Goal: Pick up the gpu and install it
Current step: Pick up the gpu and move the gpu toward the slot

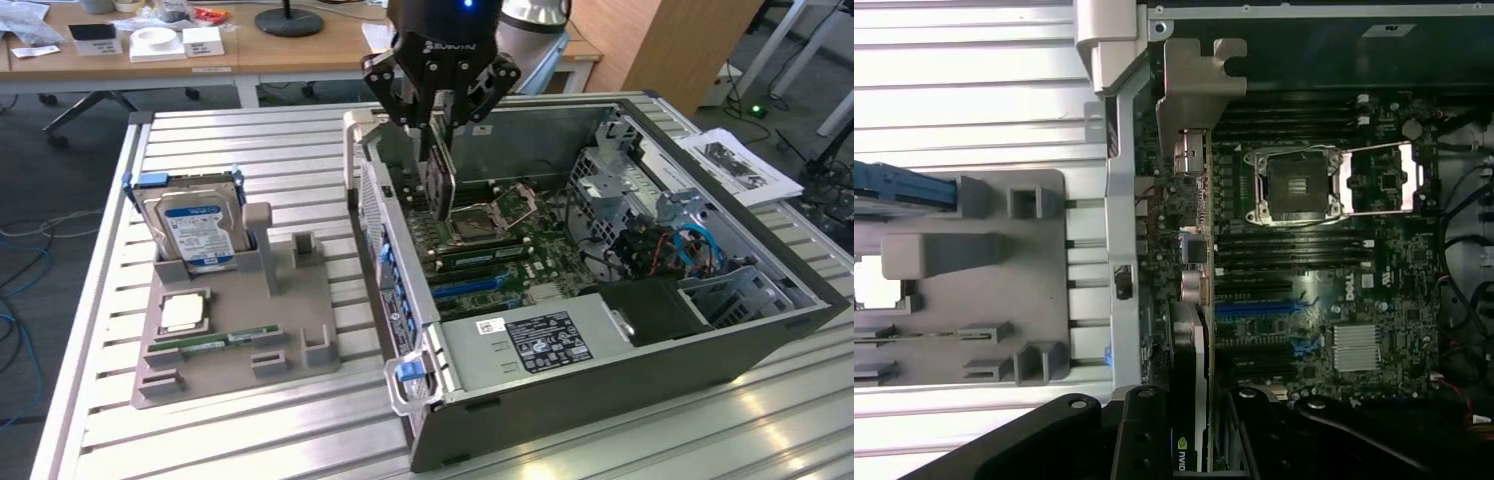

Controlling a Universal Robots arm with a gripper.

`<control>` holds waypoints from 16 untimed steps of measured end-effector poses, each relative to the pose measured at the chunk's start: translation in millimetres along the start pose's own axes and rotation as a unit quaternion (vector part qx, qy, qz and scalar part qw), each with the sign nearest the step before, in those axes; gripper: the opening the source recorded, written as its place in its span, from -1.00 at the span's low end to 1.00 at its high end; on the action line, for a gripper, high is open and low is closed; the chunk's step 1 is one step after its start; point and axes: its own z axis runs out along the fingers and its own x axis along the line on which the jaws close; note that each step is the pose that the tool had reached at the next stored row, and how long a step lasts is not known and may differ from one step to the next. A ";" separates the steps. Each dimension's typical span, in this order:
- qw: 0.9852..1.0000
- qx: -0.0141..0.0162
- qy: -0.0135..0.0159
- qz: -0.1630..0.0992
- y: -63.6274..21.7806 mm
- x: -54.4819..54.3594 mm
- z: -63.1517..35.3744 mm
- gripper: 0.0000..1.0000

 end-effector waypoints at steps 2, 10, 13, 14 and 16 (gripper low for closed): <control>1.000 0.000 0.000 0.000 0.5 -6.0 0.2 -0.46; 1.000 0.000 0.000 0.000 2.5 -28.9 0.8 -0.46; 1.000 0.000 0.000 0.000 3.1 -35.7 1.0 -0.46; 1.000 0.000 0.000 0.000 3.3 -37.8 1.0 -0.46; 1.000 0.000 0.000 0.000 3.8 -44.1 1.3 -0.46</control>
